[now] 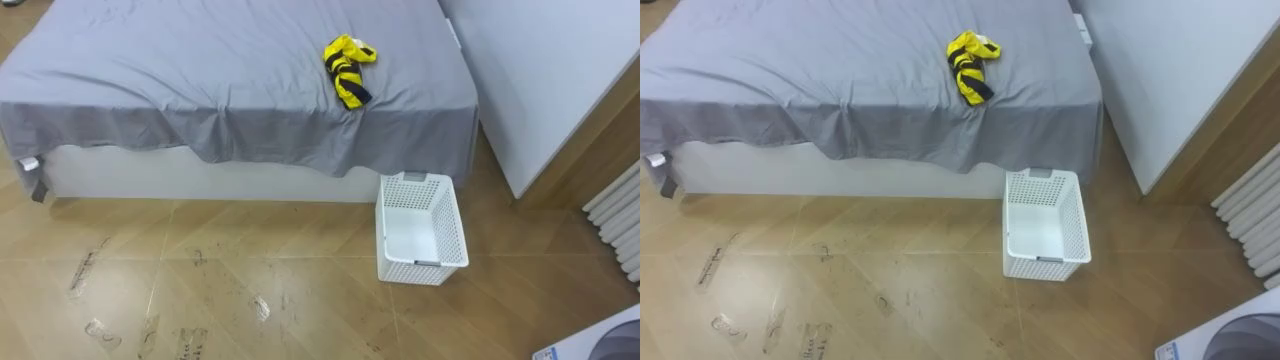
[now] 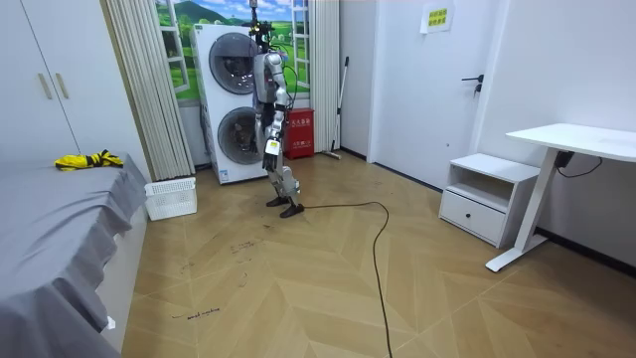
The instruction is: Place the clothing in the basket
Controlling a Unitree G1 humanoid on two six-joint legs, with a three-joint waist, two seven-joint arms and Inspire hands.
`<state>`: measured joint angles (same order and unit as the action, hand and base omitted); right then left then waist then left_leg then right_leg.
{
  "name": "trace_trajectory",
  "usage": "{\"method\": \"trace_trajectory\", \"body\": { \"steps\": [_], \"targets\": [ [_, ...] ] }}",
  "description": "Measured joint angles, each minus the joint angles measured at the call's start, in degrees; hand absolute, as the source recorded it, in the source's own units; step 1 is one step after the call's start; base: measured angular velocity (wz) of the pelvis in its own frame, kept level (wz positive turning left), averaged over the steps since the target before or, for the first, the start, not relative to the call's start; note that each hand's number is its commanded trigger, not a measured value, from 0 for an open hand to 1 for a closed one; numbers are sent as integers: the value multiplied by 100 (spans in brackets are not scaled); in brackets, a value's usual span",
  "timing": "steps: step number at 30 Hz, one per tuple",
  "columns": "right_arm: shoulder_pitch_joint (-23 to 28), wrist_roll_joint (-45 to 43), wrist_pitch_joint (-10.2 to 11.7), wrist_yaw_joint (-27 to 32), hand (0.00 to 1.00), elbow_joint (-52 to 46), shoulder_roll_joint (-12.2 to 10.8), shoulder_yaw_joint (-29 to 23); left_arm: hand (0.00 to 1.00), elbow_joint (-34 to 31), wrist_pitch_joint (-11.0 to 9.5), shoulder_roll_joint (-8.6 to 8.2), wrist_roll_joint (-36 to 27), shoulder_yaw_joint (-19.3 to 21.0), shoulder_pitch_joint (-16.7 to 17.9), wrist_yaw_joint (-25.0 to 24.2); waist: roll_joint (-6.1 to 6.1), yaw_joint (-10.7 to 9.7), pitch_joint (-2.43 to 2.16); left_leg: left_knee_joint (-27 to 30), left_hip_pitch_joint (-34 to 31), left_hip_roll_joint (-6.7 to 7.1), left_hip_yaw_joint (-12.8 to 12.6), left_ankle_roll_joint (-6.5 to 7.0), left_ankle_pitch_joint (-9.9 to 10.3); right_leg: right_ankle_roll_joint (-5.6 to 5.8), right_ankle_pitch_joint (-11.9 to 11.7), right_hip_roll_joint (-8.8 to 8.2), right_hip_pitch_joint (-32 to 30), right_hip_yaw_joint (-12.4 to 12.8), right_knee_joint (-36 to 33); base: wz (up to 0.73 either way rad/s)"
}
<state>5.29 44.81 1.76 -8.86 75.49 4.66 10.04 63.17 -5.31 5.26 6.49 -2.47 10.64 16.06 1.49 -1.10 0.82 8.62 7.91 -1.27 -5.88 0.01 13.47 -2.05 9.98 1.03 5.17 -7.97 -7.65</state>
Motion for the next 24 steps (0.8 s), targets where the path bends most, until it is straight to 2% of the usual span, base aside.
{"method": "trace_trajectory", "body": {
  "steps": [12, 24],
  "targets": [
    [-5, -80, 16, -28, 0, 8, 4, 1, 0, -24, -15, -11, 149, 114, 0, -3, 12, 15, -30, -2, -12, 1, -4, 0, 0, 0, 0, 0, -5, 3, 4, 0],
    [29, -91, 11, -53, 0, -5, 13, -6, 0, 118, 2, 18, -494, 128, 27, -276, 1, 4, -42, 13, -19, -5, -4, 0, 0, -2, -2, 2, -13, -7, -23, 0]
  ]
}}
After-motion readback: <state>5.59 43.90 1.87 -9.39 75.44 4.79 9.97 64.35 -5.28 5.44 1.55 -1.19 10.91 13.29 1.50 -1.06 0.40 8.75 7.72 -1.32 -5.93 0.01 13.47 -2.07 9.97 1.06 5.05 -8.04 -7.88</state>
